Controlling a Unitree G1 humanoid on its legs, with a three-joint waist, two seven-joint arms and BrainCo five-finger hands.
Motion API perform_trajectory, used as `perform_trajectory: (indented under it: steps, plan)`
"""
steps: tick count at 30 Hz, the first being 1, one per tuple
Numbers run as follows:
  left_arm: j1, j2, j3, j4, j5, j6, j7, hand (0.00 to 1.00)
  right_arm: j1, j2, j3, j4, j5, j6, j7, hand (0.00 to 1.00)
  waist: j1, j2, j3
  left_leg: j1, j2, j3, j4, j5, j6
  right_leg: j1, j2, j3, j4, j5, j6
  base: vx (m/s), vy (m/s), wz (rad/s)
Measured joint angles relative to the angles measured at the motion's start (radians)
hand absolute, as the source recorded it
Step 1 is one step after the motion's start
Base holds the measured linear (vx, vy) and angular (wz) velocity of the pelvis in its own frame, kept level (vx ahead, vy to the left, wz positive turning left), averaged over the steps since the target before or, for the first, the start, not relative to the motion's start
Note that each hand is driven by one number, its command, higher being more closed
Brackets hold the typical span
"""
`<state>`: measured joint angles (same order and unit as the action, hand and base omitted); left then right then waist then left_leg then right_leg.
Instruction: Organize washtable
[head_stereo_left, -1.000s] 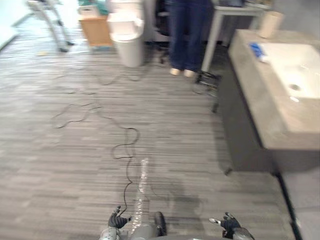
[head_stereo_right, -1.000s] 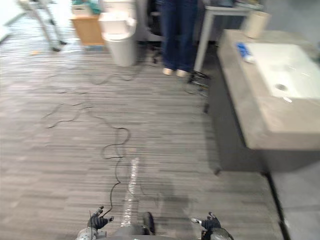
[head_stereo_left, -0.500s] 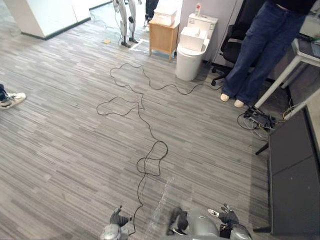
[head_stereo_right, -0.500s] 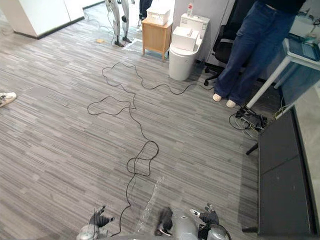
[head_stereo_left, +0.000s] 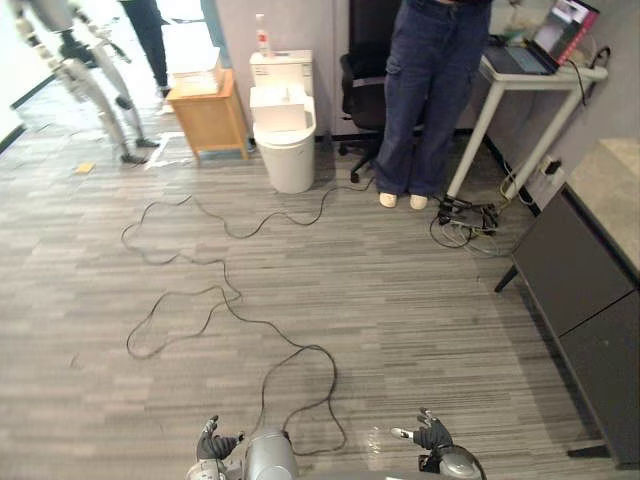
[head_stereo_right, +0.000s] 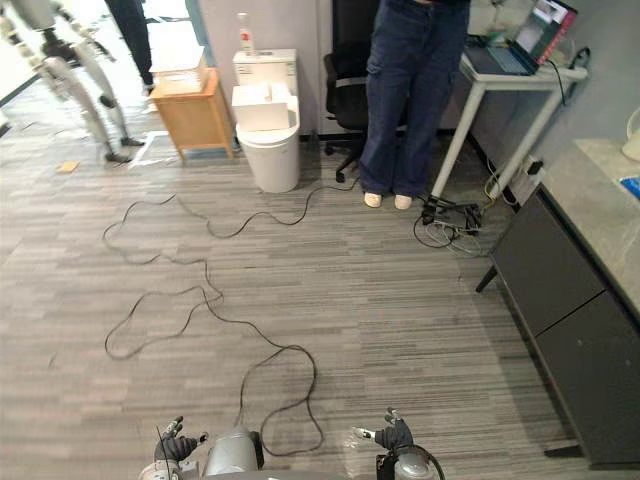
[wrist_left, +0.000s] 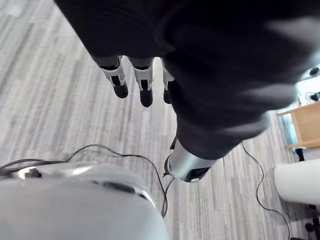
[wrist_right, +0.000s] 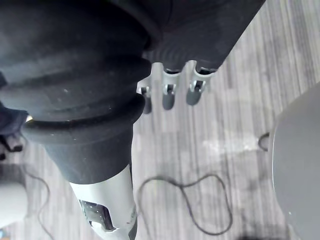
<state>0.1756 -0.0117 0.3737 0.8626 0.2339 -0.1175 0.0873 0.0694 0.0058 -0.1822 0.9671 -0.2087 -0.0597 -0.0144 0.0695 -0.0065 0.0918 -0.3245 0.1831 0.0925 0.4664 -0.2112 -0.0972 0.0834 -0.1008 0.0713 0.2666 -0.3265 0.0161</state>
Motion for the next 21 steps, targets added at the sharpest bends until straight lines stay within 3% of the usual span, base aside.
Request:
perform_trajectory:
  steps: [1,2,4,5,6,7,8,9,10,11,12,13,14,15,16,19,21]
  plan:
    - [-0.001,-0.007,-0.016,0.026,0.0,0.0,0.004,0.0,-0.001,-0.031,0.023,0.021,-0.007,-0.002,0.0,0.0,0.004,0.038,-0.001,0.024,-0.01,-0.062,-0.135,0.153,-0.071,0.008,-0.013,0.046,0.018,-0.042,0.069,0.48,0.587,-0.5]
    - [-0.013,0.031,-0.018,0.037,0.0,0.002,0.006,0.0,-0.003,-0.016,0.052,0.021,-0.023,-0.004,0.011,0.0,-0.014,-0.003,-0.005,0.041,-0.052,-0.038,-0.158,0.15,-0.07,0.015,-0.028,0.082,0.021,-0.04,0.065,0.48,0.515,-0.23]
    - [-0.022,0.032,-0.024,0.037,0.001,-0.003,0.009,0.0,0.008,-0.013,0.068,0.021,-0.038,-0.012,0.02,0.0,-0.016,-0.001,-0.002,0.055,-0.055,-0.033,-0.137,0.146,-0.063,0.016,0.034,0.11,0.028,-0.021,0.031,0.37,0.241,0.01]
    - [-0.025,0.032,-0.017,0.031,0.0,-0.006,0.004,0.0,0.005,-0.008,0.077,0.023,-0.038,-0.014,0.021,0.0,-0.003,-0.031,0.003,0.004,-0.068,-0.031,0.01,0.133,-0.055,0.018,0.049,0.116,0.025,0.049,-0.042,0.4,0.252,-0.59]
    - [-0.021,0.026,0.002,0.033,0.002,-0.015,0.006,0.0,0.005,-0.013,0.081,0.025,-0.039,-0.02,0.02,0.0,0.012,-0.029,-0.004,-0.057,-0.105,-0.048,0.078,0.073,-0.035,0.021,0.014,0.145,0.029,0.053,-0.041,0.31,0.201,-0.72]
    - [-0.008,0.014,0.012,0.035,0.002,-0.009,0.007,0.0,0.014,-0.014,0.08,0.022,-0.039,-0.02,0.021,0.0,0.008,-0.029,-0.031,-0.032,-0.123,-0.066,-0.025,0.071,-0.012,0.013,0.008,0.168,0.025,0.053,-0.041,0.21,0.205,-1.09]
    - [0.02,0.005,0.011,0.033,0.0,-0.006,0.006,0.0,0.024,-0.027,0.067,0.023,-0.04,-0.017,0.026,0.0,0.018,-0.017,-0.037,-0.003,-0.128,-0.037,-0.08,0.071,0.032,0.015,-0.004,0.222,0.04,0.04,-0.022,0.22,0.218,-0.93]
    - [0.022,0.008,0.0,0.031,0.0,-0.003,0.006,0.0,0.039,-0.027,0.062,0.022,-0.044,-0.016,0.035,0.0,0.026,-0.02,-0.039,0.015,-0.131,-0.001,-0.083,0.048,0.042,0.002,-0.017,0.24,0.073,0.037,-0.016,0.34,0.3,-1.37]
    - [0.026,0.014,-0.001,0.031,-0.006,0.0,0.008,0.0,0.059,-0.014,0.049,-0.006,-0.058,-0.013,0.043,0.0,0.028,-0.034,-0.038,0.054,-0.149,0.066,-0.08,0.025,0.071,-0.083,-0.035,0.272,0.263,0.042,0.033,0.33,0.26,-1.07]
    - [0.028,0.018,-0.004,0.031,-0.007,0.002,0.007,0.0,0.058,-0.01,0.043,-0.015,-0.062,-0.011,0.042,0.0,0.025,-0.04,-0.034,0.074,-0.157,0.092,-0.082,0.019,0.081,-0.123,-0.042,0.275,0.352,0.06,0.067,0.3,0.244,-1.12]
    - [0.026,0.031,-0.028,0.031,-0.008,0.006,0.008,0.0,0.057,-0.01,0.035,-0.024,-0.066,-0.01,0.043,0.0,0.014,-0.046,-0.029,0.116,-0.17,0.129,-0.084,-0.001,0.103,-0.207,-0.047,0.271,0.515,0.136,0.14,0.24,0.202,-0.69]
    - [0.019,0.034,-0.048,0.031,-0.008,0.007,0.008,0.0,0.056,-0.01,0.024,-0.033,-0.066,-0.011,0.043,0.0,0.0,-0.037,-0.023,0.156,-0.17,0.137,-0.09,-0.038,0.111,-0.255,-0.05,0.24,0.625,0.23,0.172,0.24,0.191,-0.75]
    - [0.006,0.037,-0.059,0.031,-0.008,0.013,0.008,0.0,0.055,-0.008,0.011,-0.052,-0.062,-0.012,0.041,0.0,-0.003,-0.024,0.001,0.226,-0.166,0.158,-0.099,-0.074,0.117,-0.317,-0.061,0.181,0.772,0.255,0.15,0.2,0.138,-0.6]
    - [0.001,0.037,-0.06,0.032,-0.008,0.017,0.009,0.0,0.053,-0.008,0.009,-0.059,-0.057,-0.013,0.041,0.0,-0.003,-0.026,0.006,0.262,-0.165,0.164,-0.106,-0.09,0.116,-0.347,-0.065,0.144,0.833,0.234,0.122,0.26,0.139,-0.66]
    - [-0.006,0.037,-0.06,0.031,-0.008,0.021,0.009,0.0,0.054,-0.006,0.01,-0.075,-0.053,-0.013,0.041,0.0,-0.012,-0.029,0.007,0.33,-0.154,0.188,-0.135,-0.103,0.112,-0.397,-0.077,0.036,0.9,0.173,0.069,0.26,0.098,-0.52]
    - [-0.032,0.034,-0.065,0.035,-0.008,0.022,0.007,0.0,0.054,-0.001,0.012,-0.107,-0.026,-0.023,0.039,0.0,-0.044,-0.033,0.009,0.433,-0.129,0.231,-0.206,-0.126,0.08,-0.509,-0.076,-0.179,0.829,0.084,0.044,0.33,0.042,-0.47]
    - [-0.056,0.008,-0.072,0.045,-0.008,0.024,0.007,0.0,0.046,-0.001,0.011,-0.119,-0.015,-0.026,0.041,0.0,-0.059,-0.027,0.014,0.507,-0.109,0.294,-0.268,-0.118,0.058,-0.547,-0.073,-0.34,0.612,0.068,0.019,0.5,-0.047,-0.56]
